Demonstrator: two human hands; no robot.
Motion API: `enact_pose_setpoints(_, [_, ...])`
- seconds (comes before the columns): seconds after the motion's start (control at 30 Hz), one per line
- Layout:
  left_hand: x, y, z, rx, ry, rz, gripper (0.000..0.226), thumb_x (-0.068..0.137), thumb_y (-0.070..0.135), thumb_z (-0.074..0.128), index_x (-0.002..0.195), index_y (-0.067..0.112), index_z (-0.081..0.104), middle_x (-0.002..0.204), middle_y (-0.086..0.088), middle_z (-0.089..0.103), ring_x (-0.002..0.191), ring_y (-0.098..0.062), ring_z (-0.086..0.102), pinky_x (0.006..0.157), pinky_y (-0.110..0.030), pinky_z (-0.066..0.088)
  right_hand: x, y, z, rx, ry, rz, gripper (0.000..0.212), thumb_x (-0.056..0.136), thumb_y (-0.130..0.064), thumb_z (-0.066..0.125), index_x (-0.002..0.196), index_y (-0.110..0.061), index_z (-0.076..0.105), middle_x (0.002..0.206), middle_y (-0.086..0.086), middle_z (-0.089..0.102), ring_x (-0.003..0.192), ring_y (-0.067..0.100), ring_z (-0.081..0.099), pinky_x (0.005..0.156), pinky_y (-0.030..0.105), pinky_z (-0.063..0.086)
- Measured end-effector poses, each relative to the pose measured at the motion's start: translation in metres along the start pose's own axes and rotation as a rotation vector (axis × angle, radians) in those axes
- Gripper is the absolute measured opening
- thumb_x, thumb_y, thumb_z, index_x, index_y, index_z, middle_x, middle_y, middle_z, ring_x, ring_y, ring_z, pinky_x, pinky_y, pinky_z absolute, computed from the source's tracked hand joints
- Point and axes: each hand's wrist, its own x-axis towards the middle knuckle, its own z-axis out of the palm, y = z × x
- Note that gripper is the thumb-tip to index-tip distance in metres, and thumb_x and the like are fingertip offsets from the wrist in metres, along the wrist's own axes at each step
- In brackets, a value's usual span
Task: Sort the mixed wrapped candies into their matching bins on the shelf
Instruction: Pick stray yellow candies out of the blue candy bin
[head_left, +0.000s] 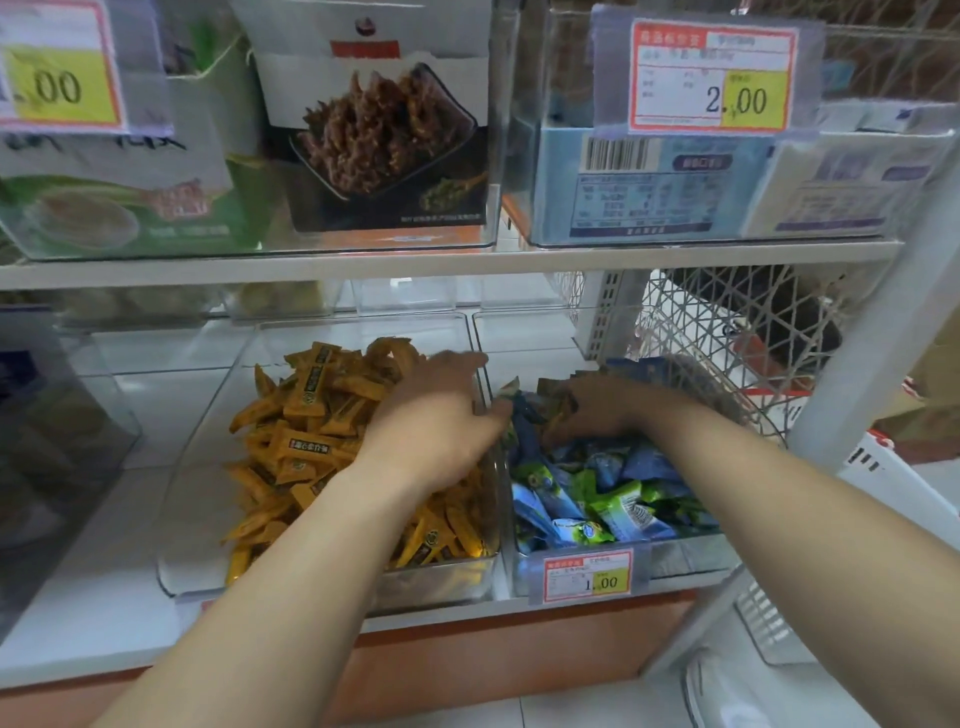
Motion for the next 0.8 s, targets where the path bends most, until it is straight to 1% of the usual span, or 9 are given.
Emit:
enact_pose_setpoints(0.1, [-0.003, -0.0032, 0.0082, 0.007, -0.075, 0.022, 0.061, 0.092, 0.053, 0.057, 0.145, 0.026, 0.045, 0.149, 0.001, 0.041, 0.133, -0.021, 0.043, 0.1, -0.026, 0.036, 0.0029, -0.0016, 0.0002, 0.077, 0.031, -0.021, 0.066, 0.069, -0.053, 0.083, 0.122, -0.021, 0.061, 0.12, 0.0, 0.065, 0.106, 0.022, 0.061, 0.091, 0.034, 0.05])
enact_pose_setpoints(0.2, [-0.0029, -0.0078, 0.0091, -0.017, -0.06, 0.034, 0.059, 0.093, 0.054, 0.057, 0.144, 0.026, 0.047, 0.148, 0.004, 0.04, 0.13, -0.019, 0.045, 0.095, -0.022, 0.033, 0.0038, -0.0038, 0.0015, 0.088, 0.011, -0.061, 0.042, 0.073, -0.044, 0.084, 0.107, -0.025, 0.067, 0.107, -0.002, 0.068, 0.101, 0.021, 0.063, 0.089, 0.036, 0.053])
enact_pose_setpoints(0.27, [-0.0031, -0.0085, 0.0099, -0.02, -0.051, 0.042, 0.058, 0.093, 0.053, 0.057, 0.143, 0.026, 0.048, 0.148, 0.004, 0.039, 0.129, -0.018, 0.045, 0.094, -0.022, 0.033, 0.0032, -0.0046, 0.0009, 0.084, 0.017, -0.093, 0.028, 0.074, -0.04, 0.084, 0.093, -0.026, 0.068, 0.095, -0.005, 0.068, 0.092, 0.018, 0.063, 0.077, 0.031, 0.051])
enact_pose_setpoints(0.37, [-0.0035, -0.0082, 0.0115, -0.024, -0.048, 0.046, 0.057, 0.093, 0.053, 0.057, 0.143, 0.026, 0.048, 0.146, 0.005, 0.04, 0.127, -0.017, 0.046, 0.093, -0.023, 0.035, 0.0008, -0.0064, -0.0026, 0.1, 0.096, -0.12, 0.026, 0.071, -0.035, 0.087, 0.088, -0.023, 0.073, 0.089, -0.007, 0.069, 0.082, 0.012, 0.062, 0.061, 0.023, 0.042])
enact_pose_setpoints(0.53, [-0.0025, -0.0079, 0.0129, -0.03, -0.035, 0.042, 0.057, 0.092, 0.052, 0.057, 0.141, 0.025, 0.049, 0.143, 0.004, 0.041, 0.125, -0.018, 0.048, 0.092, -0.025, 0.038, -0.0012, -0.0071, -0.007, 0.083, 0.026, -0.105, 0.023, 0.073, -0.036, 0.085, 0.088, -0.024, 0.074, 0.092, -0.005, 0.072, 0.086, 0.014, 0.065, 0.067, 0.025, 0.046])
enact_pose_setpoints(0.63, [-0.003, -0.007, 0.0134, -0.034, -0.038, 0.04, 0.058, 0.093, 0.052, 0.057, 0.142, 0.024, 0.049, 0.143, 0.003, 0.041, 0.124, -0.02, 0.049, 0.095, -0.027, 0.04, 0.0008, -0.0095, -0.0044, 0.113, 0.026, -0.097, 0.029, 0.071, -0.032, 0.087, 0.089, -0.028, 0.065, 0.096, -0.008, 0.066, 0.091, 0.015, 0.062, 0.063, 0.024, 0.042])
enact_pose_setpoints(0.67, [-0.0033, -0.0069, 0.0134, -0.039, -0.038, 0.037, 0.058, 0.093, 0.052, 0.057, 0.143, 0.024, 0.049, 0.144, 0.003, 0.041, 0.124, -0.02, 0.05, 0.095, -0.027, 0.041, 0.0013, -0.0101, -0.0032, 0.126, 0.029, -0.091, 0.034, 0.071, -0.031, 0.087, 0.095, -0.029, 0.063, 0.1, -0.007, 0.063, 0.094, 0.016, 0.06, 0.063, 0.024, 0.041])
enact_pose_setpoints(0.73, [-0.0038, -0.007, 0.013, -0.051, -0.036, 0.034, 0.058, 0.093, 0.051, 0.058, 0.143, 0.024, 0.049, 0.144, 0.003, 0.041, 0.123, -0.02, 0.05, 0.094, -0.026, 0.04, 0.0005, -0.0099, -0.0016, 0.161, 0.037, -0.074, 0.057, 0.069, -0.031, 0.088, 0.117, -0.026, 0.058, 0.113, -0.004, 0.059, 0.1, 0.016, 0.057, 0.068, 0.024, 0.042])
enact_pose_setpoints(0.8, [-0.004, -0.0072, 0.0124, -0.061, -0.036, 0.037, 0.057, 0.093, 0.051, 0.058, 0.142, 0.024, 0.049, 0.143, 0.002, 0.042, 0.122, -0.02, 0.051, 0.093, -0.025, 0.04, -0.0017, -0.0074, -0.0023, 0.24, 0.064, -0.075, 0.073, 0.068, -0.028, 0.09, 0.129, -0.024, 0.051, 0.113, -0.003, 0.06, 0.095, 0.014, 0.057, 0.065, 0.022, 0.041])
